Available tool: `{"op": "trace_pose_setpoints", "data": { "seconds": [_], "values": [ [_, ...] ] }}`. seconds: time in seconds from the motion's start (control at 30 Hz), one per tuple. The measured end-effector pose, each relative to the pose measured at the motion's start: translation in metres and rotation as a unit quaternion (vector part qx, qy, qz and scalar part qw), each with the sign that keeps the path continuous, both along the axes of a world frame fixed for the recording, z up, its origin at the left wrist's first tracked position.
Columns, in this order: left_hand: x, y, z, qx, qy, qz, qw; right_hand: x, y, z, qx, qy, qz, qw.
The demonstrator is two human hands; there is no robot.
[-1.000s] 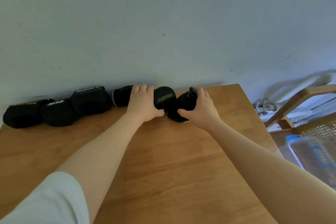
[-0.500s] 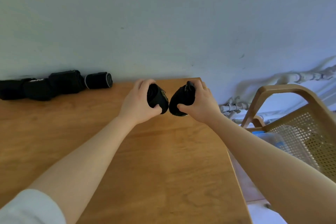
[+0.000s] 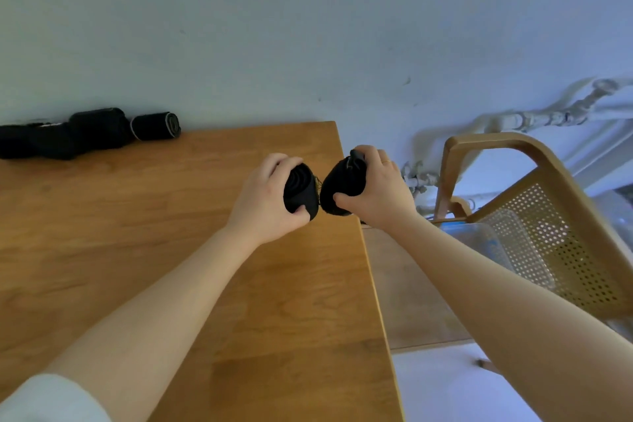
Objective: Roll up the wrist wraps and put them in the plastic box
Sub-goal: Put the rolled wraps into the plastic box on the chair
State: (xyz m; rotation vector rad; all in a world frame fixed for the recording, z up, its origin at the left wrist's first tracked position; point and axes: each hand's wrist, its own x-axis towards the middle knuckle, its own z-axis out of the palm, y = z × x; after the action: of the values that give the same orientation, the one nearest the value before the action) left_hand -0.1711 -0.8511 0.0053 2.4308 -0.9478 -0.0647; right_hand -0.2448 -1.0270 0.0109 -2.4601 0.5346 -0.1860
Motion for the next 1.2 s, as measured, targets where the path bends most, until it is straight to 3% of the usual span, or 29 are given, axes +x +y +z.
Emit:
{"op": "trace_pose_setpoints", "data": {
  "seconds": [0.33,0.6,0.93,1.2],
  "values": [
    [-0.060,-0.123,0.003,0.016,0.000,-0.108,0.994,-0.098,-0.112,-0.005,-0.031,0.012,-0.087,0.996],
    [-0.138,-0.264,-0.048,0.049,0.047,-0.148,0.987,-0.171,-0.252,-0.042,-0.026,0.073,-0.107,0.991],
    [-0.209,-0.354,-0.171,0.170,0.183,-0.141,0.958,-0.247,-0.327,-0.162,0.002,0.218,-0.068,0.974],
    [-0.226,-0.383,-0.283,0.243,0.195,-0.075,0.947,-0.243,-0.340,-0.277,0.000,0.269,0.007,0.963]
  ]
}}
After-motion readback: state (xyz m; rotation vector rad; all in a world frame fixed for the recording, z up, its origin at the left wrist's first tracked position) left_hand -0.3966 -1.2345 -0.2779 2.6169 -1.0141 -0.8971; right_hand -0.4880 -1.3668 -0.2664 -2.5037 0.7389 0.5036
